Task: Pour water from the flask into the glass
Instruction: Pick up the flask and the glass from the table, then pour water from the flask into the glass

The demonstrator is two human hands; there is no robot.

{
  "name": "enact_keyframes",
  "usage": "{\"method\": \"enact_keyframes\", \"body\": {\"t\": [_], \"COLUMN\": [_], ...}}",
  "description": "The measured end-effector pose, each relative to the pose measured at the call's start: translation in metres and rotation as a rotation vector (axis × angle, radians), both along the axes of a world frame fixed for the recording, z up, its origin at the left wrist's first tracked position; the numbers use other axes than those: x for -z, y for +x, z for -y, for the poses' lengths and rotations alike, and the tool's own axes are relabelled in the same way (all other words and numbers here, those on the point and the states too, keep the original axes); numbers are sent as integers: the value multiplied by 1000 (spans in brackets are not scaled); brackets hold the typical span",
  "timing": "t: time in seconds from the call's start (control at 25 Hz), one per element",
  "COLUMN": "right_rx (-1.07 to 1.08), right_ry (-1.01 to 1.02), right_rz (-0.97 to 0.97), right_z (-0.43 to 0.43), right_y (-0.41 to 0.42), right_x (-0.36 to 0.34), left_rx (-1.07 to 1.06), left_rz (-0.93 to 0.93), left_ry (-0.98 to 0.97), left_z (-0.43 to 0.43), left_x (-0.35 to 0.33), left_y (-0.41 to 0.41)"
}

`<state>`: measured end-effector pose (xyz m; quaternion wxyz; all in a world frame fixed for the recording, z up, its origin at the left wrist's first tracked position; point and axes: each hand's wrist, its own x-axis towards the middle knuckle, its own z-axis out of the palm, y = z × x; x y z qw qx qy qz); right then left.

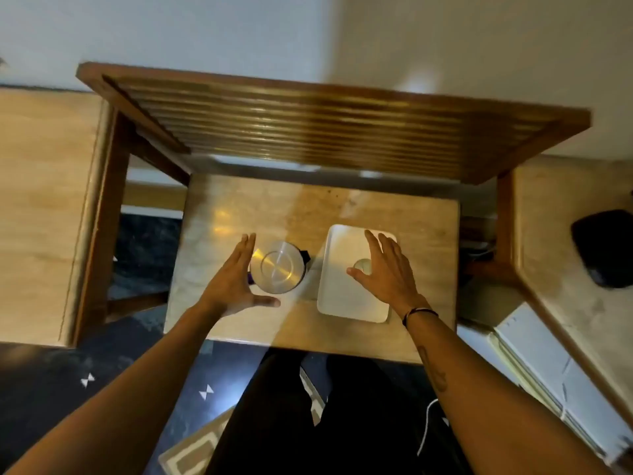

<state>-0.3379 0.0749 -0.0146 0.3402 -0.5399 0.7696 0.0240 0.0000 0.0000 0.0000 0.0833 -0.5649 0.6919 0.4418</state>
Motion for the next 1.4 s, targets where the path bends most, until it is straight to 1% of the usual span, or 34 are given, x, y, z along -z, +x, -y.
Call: {"method": "enact_keyframes", "body": {"t": [0.08, 0.16, 0.2, 0.24, 0.32, 0.36, 0.48, 0.56, 0.68, 0.76, 0.88, 1.0, 1.12, 1.24, 1.4], "right_rx": [24, 50, 70, 85, 124, 145, 179, 217, 278, 349, 386, 408, 454, 488, 328], "right_ry": [116, 222, 227, 220, 166, 149, 77, 8, -43, -112, -297, -493, -636, -763, -1010], "right_rz": [60, 86, 94, 96, 93, 75, 2, -8, 45, 122, 265, 370, 535, 698, 755], "right_z": [-1, -8, -10, -13, -15, -16, -23, -26, -27, -30, -37, -34, -22, -8, 15], "right_y": [-2, -6, -6, -4, -1, 3, 16, 23, 24, 20, 7, -5, -11, -13, -26], "right_x": [23, 40, 49, 56, 71, 79, 98, 101, 87, 63, 15, -49, -139, -242, -397], "left_rx": [11, -12, -29, -52, -116, -151, -192, -194, -220, -234, -348, -413, -347, -219, -18], "left_rz": [-34, 47, 82, 100, 73, 61, 42, -10, -117, -178, -320, -484, -595, -714, -846], "left_ry": [26, 16, -33, -87, -189, -205, -138, -73, -43, -27, 14, -33, -89, -172, -240], "left_z": [-2, -9, -11, -13, -13, -13, -14, -17, -22, -20, -11, 7, 34, 67, 110], "left_x": [20, 37, 44, 49, 56, 59, 61, 55, 37, 13, -41, -122, -224, -330, -497], "left_y": [12, 26, 29, 28, 24, 23, 19, 13, -11, -28, -37, -30, -30, -39, -64]}}
